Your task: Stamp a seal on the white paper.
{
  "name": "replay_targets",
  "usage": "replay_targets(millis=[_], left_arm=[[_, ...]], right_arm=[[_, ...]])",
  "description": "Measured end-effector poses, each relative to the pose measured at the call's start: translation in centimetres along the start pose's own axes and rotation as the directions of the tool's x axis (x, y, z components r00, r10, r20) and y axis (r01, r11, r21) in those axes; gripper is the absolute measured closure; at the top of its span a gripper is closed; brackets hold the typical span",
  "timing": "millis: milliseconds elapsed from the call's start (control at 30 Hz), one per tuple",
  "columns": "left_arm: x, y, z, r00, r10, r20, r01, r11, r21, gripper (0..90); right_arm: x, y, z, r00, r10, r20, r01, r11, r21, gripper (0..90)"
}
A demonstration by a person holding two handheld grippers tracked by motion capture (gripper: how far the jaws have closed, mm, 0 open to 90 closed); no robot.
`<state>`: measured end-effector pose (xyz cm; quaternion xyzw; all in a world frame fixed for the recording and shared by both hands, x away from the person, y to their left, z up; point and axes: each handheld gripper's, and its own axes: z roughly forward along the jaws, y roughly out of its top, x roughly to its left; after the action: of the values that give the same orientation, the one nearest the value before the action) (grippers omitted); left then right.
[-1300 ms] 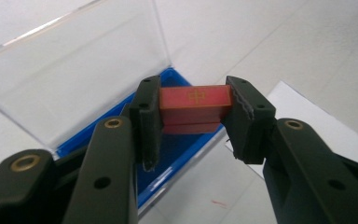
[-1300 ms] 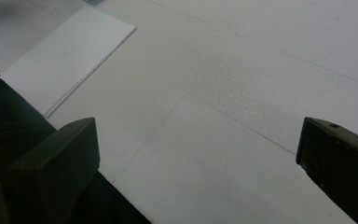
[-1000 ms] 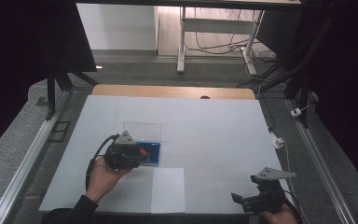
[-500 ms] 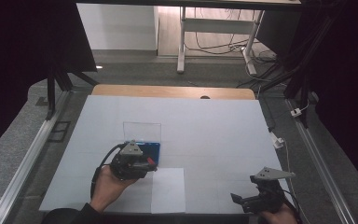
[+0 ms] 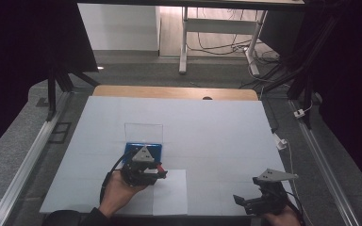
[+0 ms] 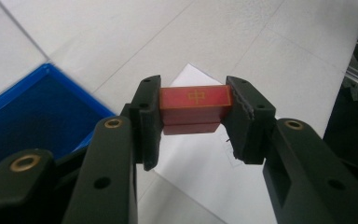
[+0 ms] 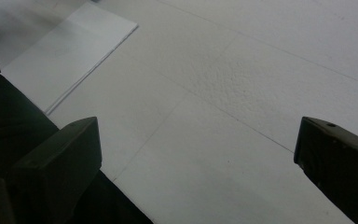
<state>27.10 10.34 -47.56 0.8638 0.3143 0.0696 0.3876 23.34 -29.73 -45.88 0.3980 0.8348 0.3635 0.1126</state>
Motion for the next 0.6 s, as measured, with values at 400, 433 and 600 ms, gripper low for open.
replay_targets(millis=[400,433,600], left_arm=[[-1.3,0.8,2.4,0.9985,0.051,0.02,-0.052,0.9983,0.026,57.8],[-1.4,0.8,2.5,0.9984,0.053,0.022,-0.053,0.9982,0.026,57.8],[-1.6,0.9,3.2,0.9978,0.054,0.037,-0.056,0.998,0.029,57.8]], right_arm=[[0.0,0.0,0.0,1.0,0.004,-0.004,-0.004,1.0,-0.001,0.5],[-0.1,0.0,0.0,1.0,0.005,-0.005,-0.005,1.0,-0.002,0.5],[-0.1,0.0,0.0,0.9999,0.01,-0.009,-0.01,1.0,-0.003,0.0]])
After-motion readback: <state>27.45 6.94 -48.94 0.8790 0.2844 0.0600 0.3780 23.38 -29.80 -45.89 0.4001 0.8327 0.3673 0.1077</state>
